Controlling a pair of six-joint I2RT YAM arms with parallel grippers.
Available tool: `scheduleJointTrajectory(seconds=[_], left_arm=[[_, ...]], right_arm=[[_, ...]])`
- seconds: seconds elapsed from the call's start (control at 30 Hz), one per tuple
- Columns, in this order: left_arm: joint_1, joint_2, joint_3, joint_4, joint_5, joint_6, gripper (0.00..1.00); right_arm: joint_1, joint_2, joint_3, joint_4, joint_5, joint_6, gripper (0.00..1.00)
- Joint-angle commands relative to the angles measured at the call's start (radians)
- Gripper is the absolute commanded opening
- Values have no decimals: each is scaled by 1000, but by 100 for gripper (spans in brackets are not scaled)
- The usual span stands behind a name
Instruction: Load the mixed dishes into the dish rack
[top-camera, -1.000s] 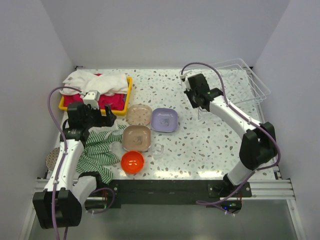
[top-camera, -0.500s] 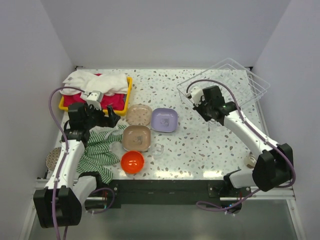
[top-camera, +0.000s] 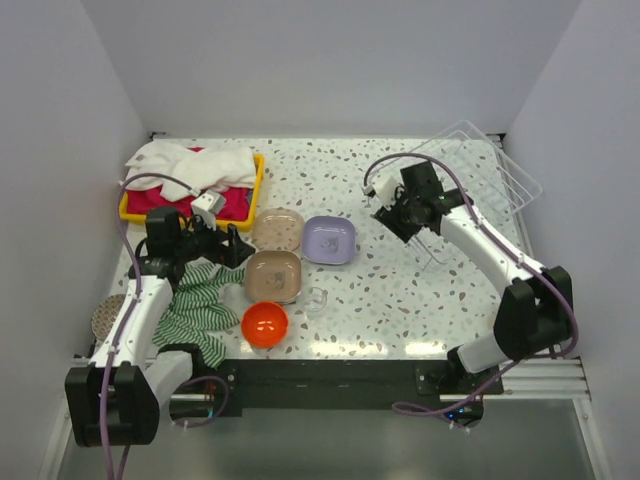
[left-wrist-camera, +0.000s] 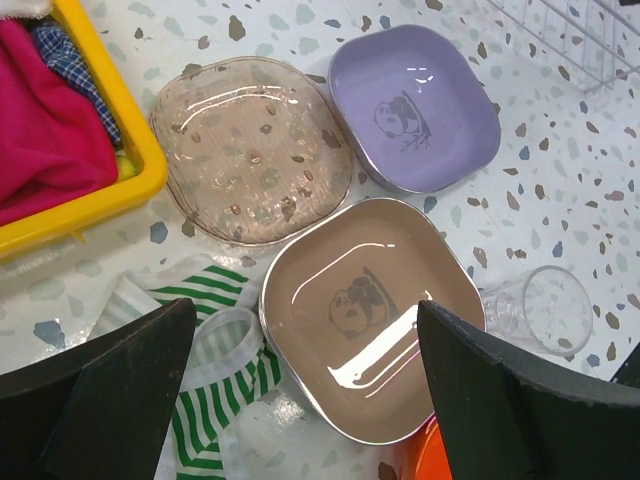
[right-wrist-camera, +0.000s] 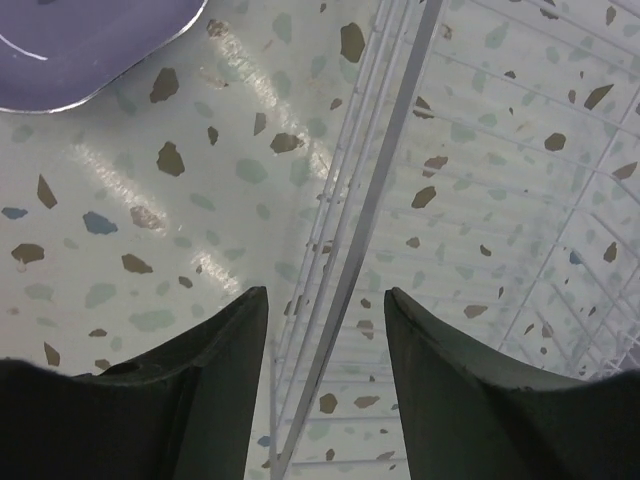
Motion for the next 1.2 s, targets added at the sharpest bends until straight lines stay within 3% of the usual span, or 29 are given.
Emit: scheduleJointTrajectory(seconds=[0.0, 0.07, 0.13, 0.2, 0.23, 0.27, 0.57, 0.83, 1.03, 1.17], left_arm=[[-5, 8, 68, -31, 27, 54, 97], [-5, 12, 85, -47, 20, 63, 97], [-5, 15, 93, -51, 14, 66, 97], [-5, 12, 97, -52, 13, 65, 97], [-5, 12, 97, -51, 10, 65, 97], [-5, 11, 97, -49, 11, 63, 97], [-5, 3, 79, -37, 7, 57, 97], [-6, 6, 65, -21, 7, 63, 97], [-11, 19, 54, -14, 25, 74, 97], [-19, 37, 65, -26, 42, 106, 96]], right_arm=[[-4, 103, 144, -17, -9, -5, 51], [-6, 166, 198, -59, 11, -13, 50], [-6, 211, 230, -99, 18, -24, 41], [-6, 223, 247, -142, 17, -47, 25], [-6, 225, 247, -152, 18, -60, 2], [-6, 223, 243, -160, 23, -82, 0], [52, 179, 192, -129, 190, -185, 0], [86, 41, 96, -168, 108, -289, 0], [83, -90, -53, -212, 34, -531, 0], [75, -88, -81, -247, 43, -628, 0]])
